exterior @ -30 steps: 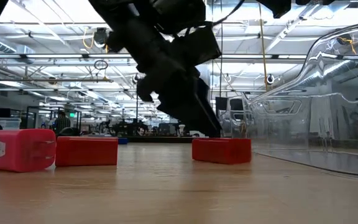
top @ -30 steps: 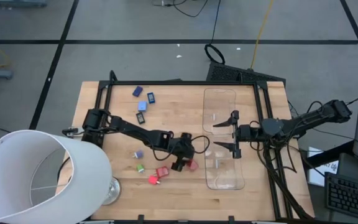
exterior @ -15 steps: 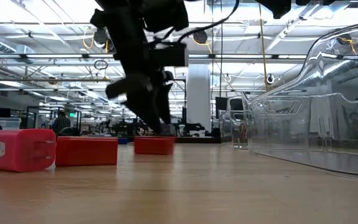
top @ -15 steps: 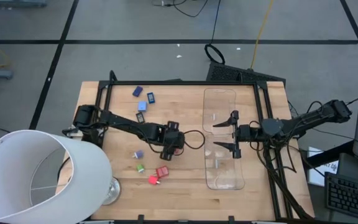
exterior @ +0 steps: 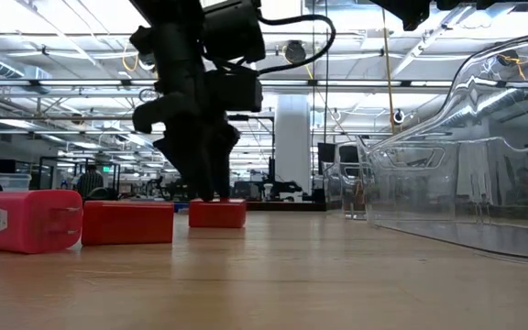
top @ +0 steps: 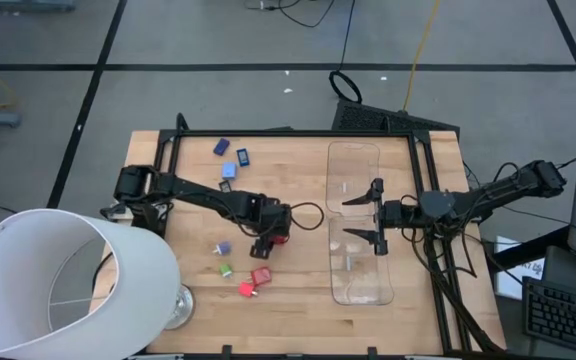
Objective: Pick & Place Office items
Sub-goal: Put the right red charger adapter into the top transparent bin
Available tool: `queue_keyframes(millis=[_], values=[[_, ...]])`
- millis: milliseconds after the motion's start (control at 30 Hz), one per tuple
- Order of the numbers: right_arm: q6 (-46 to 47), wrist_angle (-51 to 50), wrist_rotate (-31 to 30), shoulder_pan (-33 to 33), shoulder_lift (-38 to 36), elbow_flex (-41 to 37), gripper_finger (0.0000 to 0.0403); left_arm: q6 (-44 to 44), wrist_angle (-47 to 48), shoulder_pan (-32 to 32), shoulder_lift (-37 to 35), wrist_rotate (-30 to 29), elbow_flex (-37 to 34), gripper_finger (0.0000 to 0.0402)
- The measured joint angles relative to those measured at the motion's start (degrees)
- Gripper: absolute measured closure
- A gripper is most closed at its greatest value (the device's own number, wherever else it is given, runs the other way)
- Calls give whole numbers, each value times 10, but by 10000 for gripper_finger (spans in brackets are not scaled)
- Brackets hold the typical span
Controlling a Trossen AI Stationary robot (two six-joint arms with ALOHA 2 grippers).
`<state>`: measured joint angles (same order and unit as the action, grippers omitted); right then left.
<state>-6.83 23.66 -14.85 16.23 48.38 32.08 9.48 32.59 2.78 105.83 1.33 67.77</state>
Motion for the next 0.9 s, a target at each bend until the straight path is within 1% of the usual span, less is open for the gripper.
queue_keyframes(millis=[133,267,367,633,733,900], values=[[0,0,0,0,0,0,110,-6,-13,9,6,17,-18,128],[2,0,0,0,0,0,110,0,-19,15,2,15,-15,128],[2,0,0,0,0,0,110,-7,-8,14,4,-1,-16,128],[2,-2,0,0,0,0,110,11,-13,14,3,1,-16,130],[2,-4,0,0,0,0,110,32,-14,15,3,1,-16,155],[2,-4,0,0,0,0,110,33,-50,15,3,2,-16,238]])
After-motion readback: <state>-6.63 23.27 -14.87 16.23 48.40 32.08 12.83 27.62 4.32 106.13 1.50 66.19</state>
